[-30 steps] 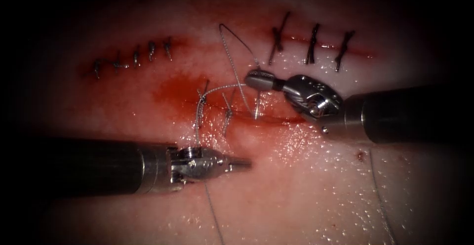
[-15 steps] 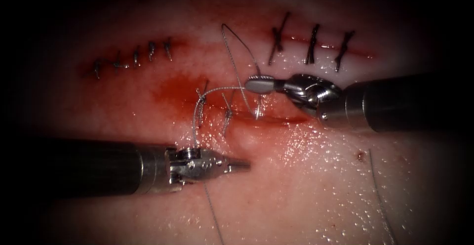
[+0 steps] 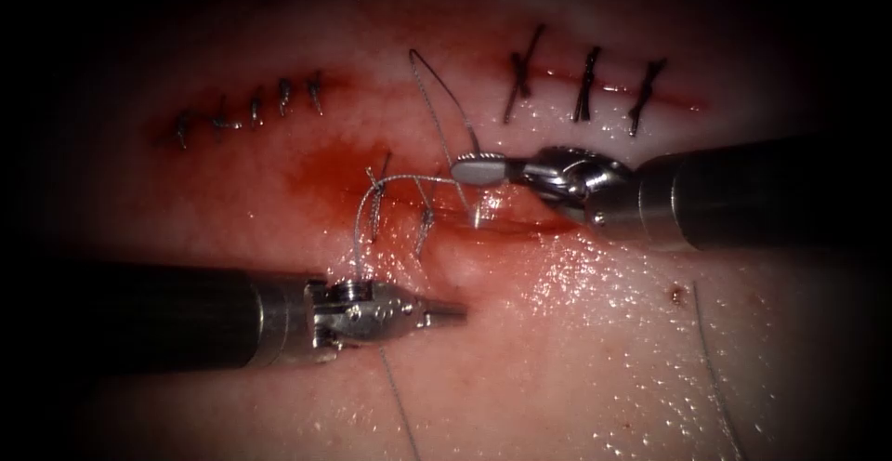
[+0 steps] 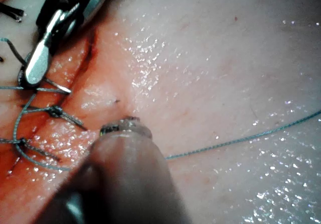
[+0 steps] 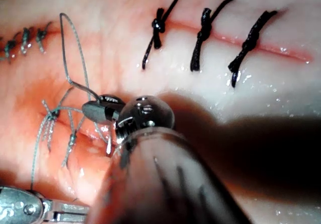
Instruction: Wound Closure
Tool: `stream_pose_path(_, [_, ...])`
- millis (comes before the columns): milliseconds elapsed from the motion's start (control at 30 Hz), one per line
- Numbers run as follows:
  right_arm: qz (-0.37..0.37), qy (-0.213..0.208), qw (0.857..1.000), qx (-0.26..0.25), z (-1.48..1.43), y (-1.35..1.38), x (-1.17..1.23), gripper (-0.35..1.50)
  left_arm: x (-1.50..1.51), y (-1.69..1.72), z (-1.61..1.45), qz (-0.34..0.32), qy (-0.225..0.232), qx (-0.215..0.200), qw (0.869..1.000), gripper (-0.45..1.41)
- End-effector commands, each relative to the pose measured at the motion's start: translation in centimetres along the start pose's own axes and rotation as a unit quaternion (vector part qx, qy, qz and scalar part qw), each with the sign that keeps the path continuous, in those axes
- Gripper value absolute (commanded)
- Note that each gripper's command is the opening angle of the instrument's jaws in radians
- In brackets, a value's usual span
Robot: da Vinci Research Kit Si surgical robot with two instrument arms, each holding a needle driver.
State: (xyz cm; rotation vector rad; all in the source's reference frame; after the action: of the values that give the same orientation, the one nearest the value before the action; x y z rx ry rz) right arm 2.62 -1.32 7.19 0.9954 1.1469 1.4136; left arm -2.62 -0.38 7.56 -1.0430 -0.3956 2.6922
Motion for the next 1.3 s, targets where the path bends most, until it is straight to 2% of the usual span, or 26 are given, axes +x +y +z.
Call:
stream_pose_path(33, [0.002,-0.004,1.000,0.004,0.09,0.01,-0.09,-0.35,-0.02,0.05,0.08,0.000,-0.001,-0.001,1.000,0.02])
stream_pose_path(367, [0.033,-0.037,0.998,0.038,0.14,-0.12,-0.41,-0.35,-0.06,0.04,-0.02,0.002,0.001,-0.005,1.000,0.02])
stream_pose_path(700, [0.046,-0.050,0.997,0.046,0.07,-0.31,-0.71,-0.35,-0.08,0.00,-0.06,0.002,-0.003,0.001,1.000,0.02])
stream_pose_path(900, [0.052,-0.064,0.996,0.032,0.04,-0.40,-0.90,-0.35,-0.08,0.00,-0.06,0.002,-0.002,0.001,1.000,0.02])
stream_pose_path(1067, [0.055,-0.063,0.996,0.030,0.04,-0.40,-0.93,-0.35,-0.06,-0.01,-0.09,0.004,-0.006,0.004,1.000,0.02])
stream_pose_path(1167, [0.056,-0.039,0.997,0.034,0.03,-0.38,-0.88,-0.35,-0.01,-0.02,-0.14,0.050,0.008,0.008,0.999,0.02])
stream_pose_path(1200, [0.059,-0.015,0.998,0.033,0.03,-0.37,-0.85,0.12,0.00,-0.02,-0.15,0.067,0.015,0.012,0.998,0.02])
stream_pose_path(1233, [0.040,0.016,0.999,0.031,0.02,-0.35,-0.80,0.79,0.02,-0.02,-0.17,0.085,0.024,0.015,0.996,0.02])
stream_pose_path(1267, [0.024,0.037,0.998,0.033,0.02,-0.33,-0.76,1.09,0.04,-0.01,-0.18,0.099,0.034,0.014,0.994,0.04])
stream_pose_path(1300, [0.014,0.056,0.998,0.033,0.01,-0.31,-0.71,1.24,0.05,0.00,-0.19,0.113,0.043,0.011,0.993,0.05])
